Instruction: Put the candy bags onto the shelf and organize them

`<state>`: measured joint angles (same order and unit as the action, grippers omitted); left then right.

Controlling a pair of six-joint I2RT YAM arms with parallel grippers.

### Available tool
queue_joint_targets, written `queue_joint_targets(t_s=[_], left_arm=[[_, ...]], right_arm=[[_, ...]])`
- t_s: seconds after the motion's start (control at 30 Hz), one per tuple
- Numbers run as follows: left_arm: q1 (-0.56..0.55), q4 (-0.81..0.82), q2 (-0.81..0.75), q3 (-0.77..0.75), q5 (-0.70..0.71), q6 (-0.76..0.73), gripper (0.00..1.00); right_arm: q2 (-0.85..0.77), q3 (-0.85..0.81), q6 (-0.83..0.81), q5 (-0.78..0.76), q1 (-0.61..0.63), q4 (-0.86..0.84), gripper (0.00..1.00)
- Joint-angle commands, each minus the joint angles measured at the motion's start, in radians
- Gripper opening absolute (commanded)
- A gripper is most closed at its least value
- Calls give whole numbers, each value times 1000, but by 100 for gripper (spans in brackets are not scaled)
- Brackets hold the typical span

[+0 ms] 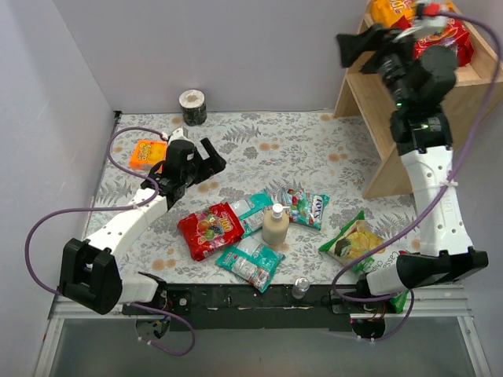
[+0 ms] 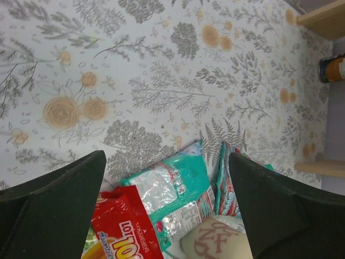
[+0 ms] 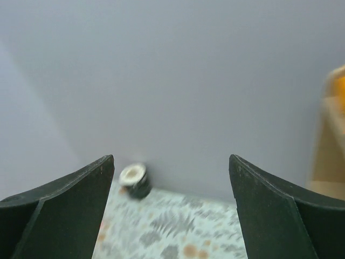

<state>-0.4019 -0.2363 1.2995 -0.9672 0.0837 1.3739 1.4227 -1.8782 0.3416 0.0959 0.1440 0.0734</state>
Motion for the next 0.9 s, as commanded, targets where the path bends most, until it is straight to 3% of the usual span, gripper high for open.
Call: queue_joint_targets(t_s=[0.0,0.2,0.47,0.87], left_arm=[[0,-167,-63,22,77,109,98],[15,-268,-111,44,134,171,98],[17,-210,-186,68,51,134,98],[17,-207,-141,36,22,136,98]], right_arm=[[30,54,-144,158,204,60,94],[180,142,-177,352,345,204,93],[429,111,-277,510,410,534,89],[607,145,-265,551,595,569,84]])
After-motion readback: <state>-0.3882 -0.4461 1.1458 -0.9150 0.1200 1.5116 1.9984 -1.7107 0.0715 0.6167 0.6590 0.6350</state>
